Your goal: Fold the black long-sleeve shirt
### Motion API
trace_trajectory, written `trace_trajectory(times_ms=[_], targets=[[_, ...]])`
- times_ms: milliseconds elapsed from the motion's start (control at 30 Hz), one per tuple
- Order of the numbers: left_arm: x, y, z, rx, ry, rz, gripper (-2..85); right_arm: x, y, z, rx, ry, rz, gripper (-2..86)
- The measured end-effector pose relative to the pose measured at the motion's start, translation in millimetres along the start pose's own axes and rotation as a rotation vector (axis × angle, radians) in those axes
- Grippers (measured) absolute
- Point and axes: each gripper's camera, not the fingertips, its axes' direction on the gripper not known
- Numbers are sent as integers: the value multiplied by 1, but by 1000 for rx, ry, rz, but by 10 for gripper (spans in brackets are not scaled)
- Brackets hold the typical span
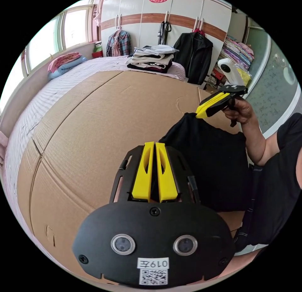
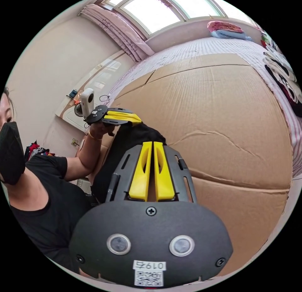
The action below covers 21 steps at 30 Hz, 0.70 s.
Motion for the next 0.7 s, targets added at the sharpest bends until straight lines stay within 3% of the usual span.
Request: trace_trajectory(times_ms=[233, 333, 433, 600, 700], targets=[[6, -5, 5, 3, -57, -2, 12, 24, 1, 8, -8, -72, 68, -1], [7, -5, -10, 95, -90, -39, 12, 29, 2, 5, -1, -94, 77, 0], [18, -10, -14, 170, 47, 29, 14, 32, 2, 1, 11, -106, 86, 0], [38, -35, 16, 63, 51, 101, 32, 32, 1, -4, 18, -128, 87, -1], [36, -57, 25, 39, 162, 124, 61, 28, -2, -8, 11, -123, 65, -1]])
